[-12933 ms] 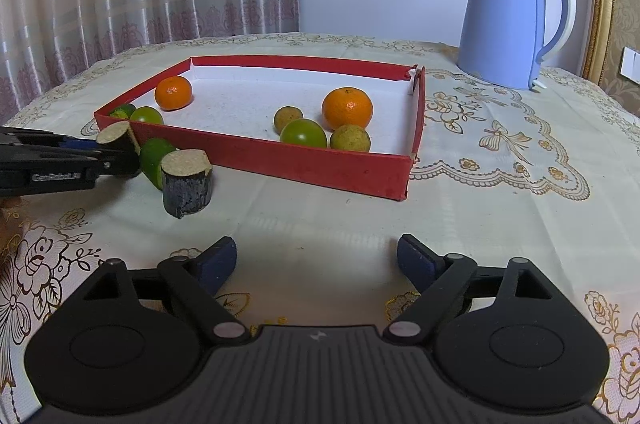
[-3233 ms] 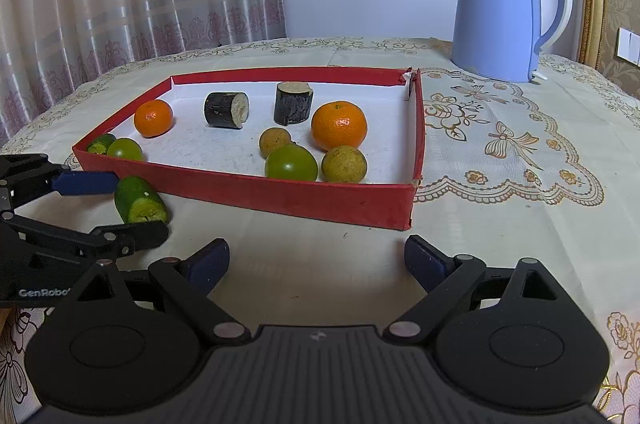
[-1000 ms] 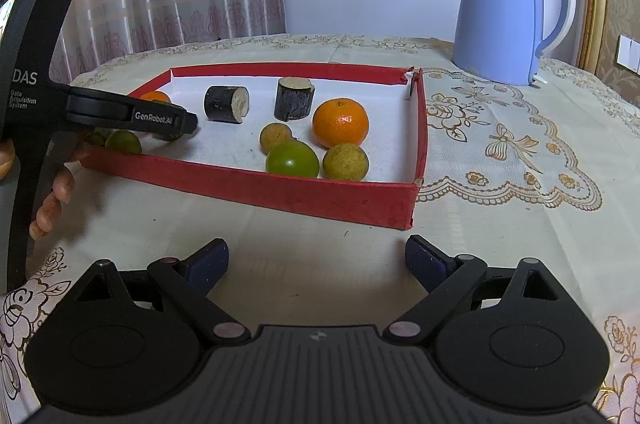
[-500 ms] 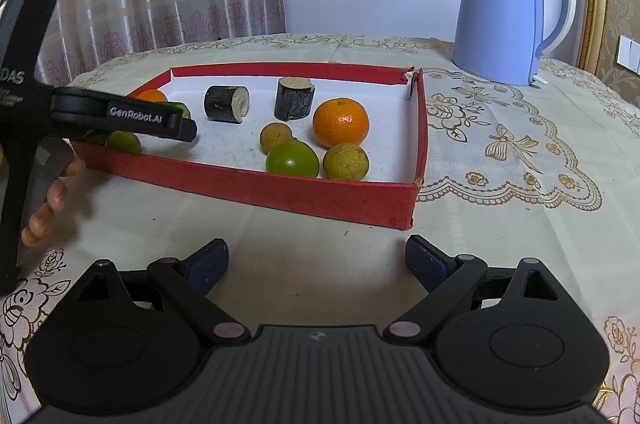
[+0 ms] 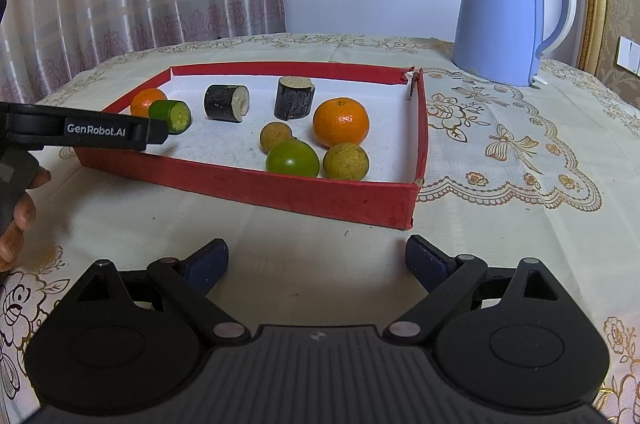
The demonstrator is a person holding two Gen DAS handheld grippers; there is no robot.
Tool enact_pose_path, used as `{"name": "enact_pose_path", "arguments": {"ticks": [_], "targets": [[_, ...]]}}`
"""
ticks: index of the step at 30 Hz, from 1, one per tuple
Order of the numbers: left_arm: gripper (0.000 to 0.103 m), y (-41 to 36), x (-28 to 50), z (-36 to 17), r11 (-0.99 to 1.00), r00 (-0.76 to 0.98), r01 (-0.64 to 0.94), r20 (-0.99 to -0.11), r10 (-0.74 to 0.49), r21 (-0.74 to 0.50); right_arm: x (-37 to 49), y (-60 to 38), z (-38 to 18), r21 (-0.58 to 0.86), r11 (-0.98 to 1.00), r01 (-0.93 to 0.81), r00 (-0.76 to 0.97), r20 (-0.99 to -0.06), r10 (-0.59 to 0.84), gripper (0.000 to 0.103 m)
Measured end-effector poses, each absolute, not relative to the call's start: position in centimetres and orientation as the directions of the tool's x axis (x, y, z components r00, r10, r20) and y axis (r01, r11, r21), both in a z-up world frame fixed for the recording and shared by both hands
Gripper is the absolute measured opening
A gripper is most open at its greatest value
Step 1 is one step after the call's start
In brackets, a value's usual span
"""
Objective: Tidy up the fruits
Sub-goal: 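Withdraw the left tool from the tray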
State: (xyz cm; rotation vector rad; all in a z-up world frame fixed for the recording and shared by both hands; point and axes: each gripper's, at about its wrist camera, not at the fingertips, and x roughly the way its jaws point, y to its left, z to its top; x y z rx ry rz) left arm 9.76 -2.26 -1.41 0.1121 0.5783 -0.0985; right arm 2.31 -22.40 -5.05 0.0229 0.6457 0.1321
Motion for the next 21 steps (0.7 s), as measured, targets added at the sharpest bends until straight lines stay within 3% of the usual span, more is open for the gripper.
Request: {"name": "enact_pose_path", "arguments": {"ticks": [12, 17, 21], "targets": [[0.101, 0.3, 4.7, 0.2, 0.998, 0.85, 0.05, -0.526, -0.026, 0.031, 2.0, -22.2, -4.9, 0.044, 0.996, -0.072, 0.797, -0.598, 0.084, 0.096], [0.103, 0.6, 2.8, 0.9, 0.999, 0.86, 0.032, -0.51, -0.01, 0.033, 1.1, -22.3, -4.6, 0.162, 0.987, -0.018, 0.799, -0.591, 0.111, 0.098], [0.103, 0.6, 1.3, 1.5, 0.999, 0.86, 0.047, -0.509, -0.038, 0.003, 0.4, -21.0, -3.4, 0.132, 0.991, 0.001, 0.814, -0.576, 0.076, 0.098]]}}
